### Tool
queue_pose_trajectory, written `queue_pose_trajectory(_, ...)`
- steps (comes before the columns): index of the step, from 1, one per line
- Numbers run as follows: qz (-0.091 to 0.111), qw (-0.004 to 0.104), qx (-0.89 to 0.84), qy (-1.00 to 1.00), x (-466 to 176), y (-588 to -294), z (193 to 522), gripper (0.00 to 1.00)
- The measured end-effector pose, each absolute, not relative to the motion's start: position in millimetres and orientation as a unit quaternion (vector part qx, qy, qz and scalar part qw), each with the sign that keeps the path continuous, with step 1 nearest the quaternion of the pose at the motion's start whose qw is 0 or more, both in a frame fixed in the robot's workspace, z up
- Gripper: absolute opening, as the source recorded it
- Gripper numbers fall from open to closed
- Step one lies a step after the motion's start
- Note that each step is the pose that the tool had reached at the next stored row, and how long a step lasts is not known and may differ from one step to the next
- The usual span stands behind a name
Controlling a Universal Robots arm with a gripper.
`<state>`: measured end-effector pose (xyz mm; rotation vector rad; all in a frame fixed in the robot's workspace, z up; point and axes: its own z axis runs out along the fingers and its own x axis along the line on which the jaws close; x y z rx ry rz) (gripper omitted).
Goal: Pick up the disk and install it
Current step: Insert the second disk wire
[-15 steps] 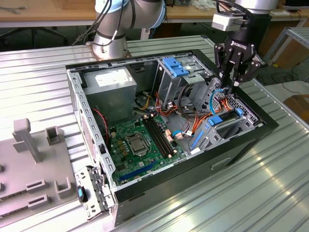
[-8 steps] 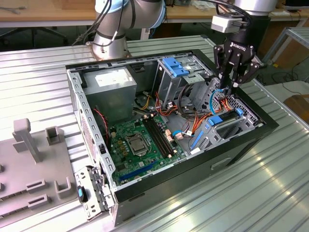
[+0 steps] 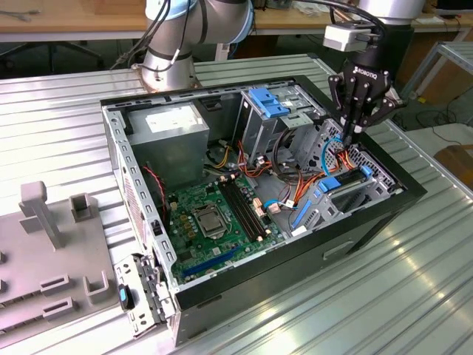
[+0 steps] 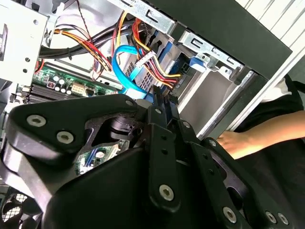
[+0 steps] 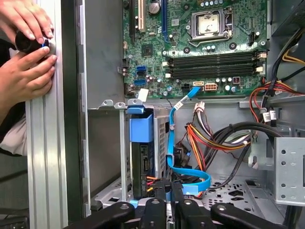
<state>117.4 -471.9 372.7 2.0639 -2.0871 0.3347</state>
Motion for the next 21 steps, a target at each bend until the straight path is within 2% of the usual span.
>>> queue_pose_trajectory(9, 0.111, 0.093, 0.696, -0.703, 117.4, -481.9, 371.3, 0.17)
queue_pose_trajectory(13, 0.095, 0.100, 0.698, -0.702, 117.5, -495.3, 368.7, 0.17)
queue_pose_trajectory(15, 0.087, 0.093, 0.699, -0.703, 117.5, -503.4, 367.7, 0.17)
queue_pose_trajectory(21, 0.087, 0.093, 0.700, -0.703, 117.5, -503.5, 367.8, 0.17)
